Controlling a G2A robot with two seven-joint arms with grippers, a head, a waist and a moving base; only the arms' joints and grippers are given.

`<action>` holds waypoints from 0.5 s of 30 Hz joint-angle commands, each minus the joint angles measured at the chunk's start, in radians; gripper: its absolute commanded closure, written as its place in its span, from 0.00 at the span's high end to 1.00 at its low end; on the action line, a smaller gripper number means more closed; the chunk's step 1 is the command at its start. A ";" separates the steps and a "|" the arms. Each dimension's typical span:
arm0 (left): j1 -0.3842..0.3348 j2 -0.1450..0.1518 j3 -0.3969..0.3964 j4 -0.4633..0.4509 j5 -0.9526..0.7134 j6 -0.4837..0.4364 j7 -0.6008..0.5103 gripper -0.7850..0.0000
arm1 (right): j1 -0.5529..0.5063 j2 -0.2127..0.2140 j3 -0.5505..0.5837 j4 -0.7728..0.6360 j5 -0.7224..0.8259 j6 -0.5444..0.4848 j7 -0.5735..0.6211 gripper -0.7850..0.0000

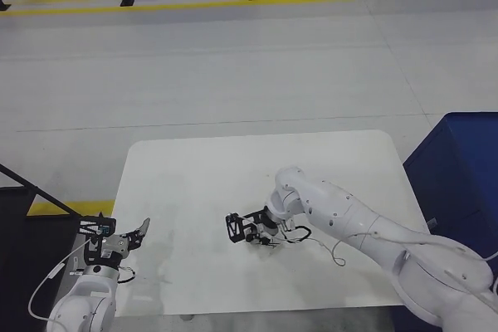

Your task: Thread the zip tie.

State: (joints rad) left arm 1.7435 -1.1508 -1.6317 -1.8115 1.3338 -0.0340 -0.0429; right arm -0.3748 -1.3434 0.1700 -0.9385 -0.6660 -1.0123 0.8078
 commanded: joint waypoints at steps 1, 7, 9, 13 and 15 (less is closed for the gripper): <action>0.000 0.000 0.000 0.000 0.000 0.000 0.000 1.00 | 0.003 0.001 0.000 0.001 0.004 0.000 0.000 0.00; 0.000 0.000 0.000 0.000 0.000 0.000 0.000 1.00 | 0.008 0.033 0.000 -0.055 0.060 0.000 -0.001 0.00; 0.000 0.000 0.000 0.000 0.000 0.000 0.000 1.00 | 0.014 0.060 0.000 -0.096 0.099 0.000 0.000 0.00; 0.000 0.000 0.000 0.000 0.000 0.000 0.000 1.00 | 0.032 0.134 0.000 -0.197 0.172 0.000 -0.017 0.00; 0.000 0.000 0.000 0.000 0.000 0.000 0.000 1.00 | 0.041 0.180 0.000 -0.258 0.203 0.000 -0.029 0.00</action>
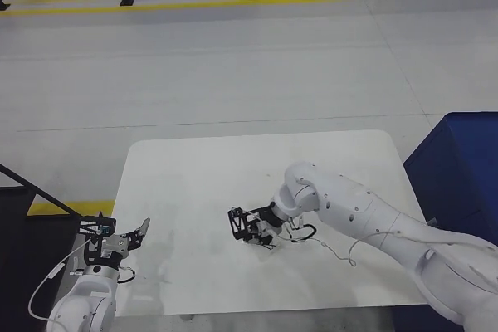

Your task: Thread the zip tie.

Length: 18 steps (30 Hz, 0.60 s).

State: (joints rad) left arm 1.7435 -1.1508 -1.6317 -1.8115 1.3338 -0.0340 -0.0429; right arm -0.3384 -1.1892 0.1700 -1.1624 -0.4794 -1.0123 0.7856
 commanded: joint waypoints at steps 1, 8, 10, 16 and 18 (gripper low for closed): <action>0.000 0.000 0.000 0.000 0.000 0.000 0.000 1.00 | 0.011 0.051 0.000 -0.062 0.028 0.000 -0.021 0.00; 0.000 0.000 0.000 0.000 0.000 0.000 0.000 1.00 | -0.013 0.150 0.000 -0.127 0.034 0.000 0.022 0.00; 0.000 0.000 0.000 0.000 0.000 0.000 0.000 1.00 | -0.018 0.144 0.000 -0.109 0.012 0.000 0.022 0.07; 0.000 0.000 0.000 0.000 0.000 0.000 0.000 1.00 | -0.017 0.103 0.000 -0.065 0.003 0.000 0.022 0.14; 0.000 0.000 0.000 0.000 0.000 0.000 0.000 1.00 | -0.015 0.086 0.000 -0.049 -0.005 0.000 0.022 0.15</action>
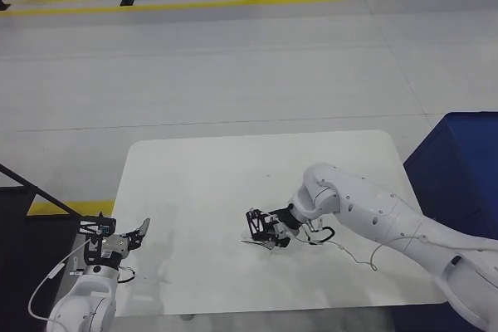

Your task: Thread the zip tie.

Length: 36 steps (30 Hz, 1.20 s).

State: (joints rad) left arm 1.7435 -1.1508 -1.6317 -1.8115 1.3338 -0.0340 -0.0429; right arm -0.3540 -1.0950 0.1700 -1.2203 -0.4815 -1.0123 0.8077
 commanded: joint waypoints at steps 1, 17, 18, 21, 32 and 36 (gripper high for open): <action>0.000 0.000 0.000 0.000 0.000 0.000 0.000 1.00 | 0.002 -0.017 0.000 0.017 -0.001 0.000 -0.002 0.15; 0.000 0.000 0.000 0.000 0.000 0.000 0.000 1.00 | -0.021 -0.173 0.000 0.216 -0.063 0.000 0.000 0.20; 0.000 0.000 0.000 0.000 0.000 0.000 0.000 1.00 | -0.021 -0.182 0.000 0.226 -0.063 0.000 0.000 0.19; 0.000 0.000 0.000 0.000 0.000 0.000 0.000 1.00 | -0.021 -0.204 0.000 0.253 -0.069 0.000 0.000 0.19; 0.000 0.000 0.000 0.000 0.000 0.000 0.000 1.00 | -0.026 -0.258 0.000 0.330 -0.073 0.000 0.000 0.03; 0.000 0.000 0.000 0.000 0.000 0.000 0.000 1.00 | -0.026 -0.267 0.000 0.342 -0.069 0.000 0.000 0.00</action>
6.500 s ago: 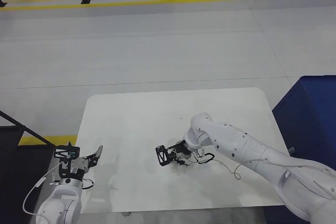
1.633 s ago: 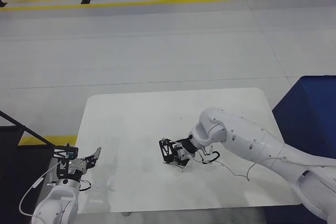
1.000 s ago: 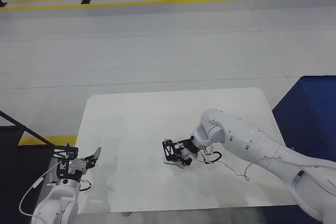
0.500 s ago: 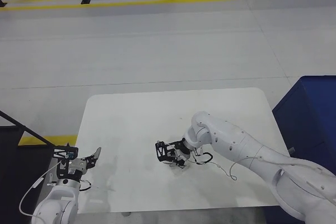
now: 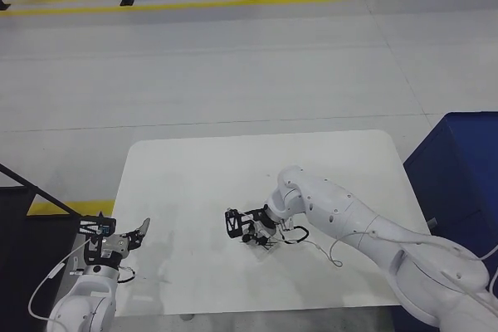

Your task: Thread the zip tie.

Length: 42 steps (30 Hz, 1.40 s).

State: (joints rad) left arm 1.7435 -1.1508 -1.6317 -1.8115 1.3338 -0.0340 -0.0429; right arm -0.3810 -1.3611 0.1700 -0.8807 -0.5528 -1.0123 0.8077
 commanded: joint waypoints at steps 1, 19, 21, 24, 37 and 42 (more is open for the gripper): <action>0.000 0.000 0.000 0.000 0.000 0.000 0.000 1.00 | 0.002 -0.002 0.000 0.002 0.005 0.000 0.000 0.00; 0.000 0.000 0.000 0.000 0.000 0.000 0.000 1.00 | 0.048 0.173 0.001 -0.280 0.104 0.000 -0.067 0.00; 0.000 0.000 0.000 0.000 0.000 0.000 0.000 1.00 | 0.053 0.210 0.001 -0.328 0.103 0.000 -0.110 0.00; 0.000 0.000 0.000 0.000 0.000 0.000 0.000 1.00 | 0.053 0.210 0.001 -0.328 0.103 0.000 -0.110 0.00; 0.047 -0.003 -0.007 -0.059 -0.181 -0.114 -0.087 1.00 | -0.101 0.343 0.234 -0.415 0.017 0.000 -0.515 0.00; 0.072 0.001 -0.010 -0.123 -0.452 -0.217 -0.394 1.00 | -0.307 0.457 0.412 -0.585 -0.092 0.000 -0.776 0.00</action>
State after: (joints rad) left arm 1.8131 -1.1522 -1.6359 -1.9232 0.9871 -0.2275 -0.3157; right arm -0.6320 -0.9268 0.5405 -1.4260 -0.6224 -1.0123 0.1015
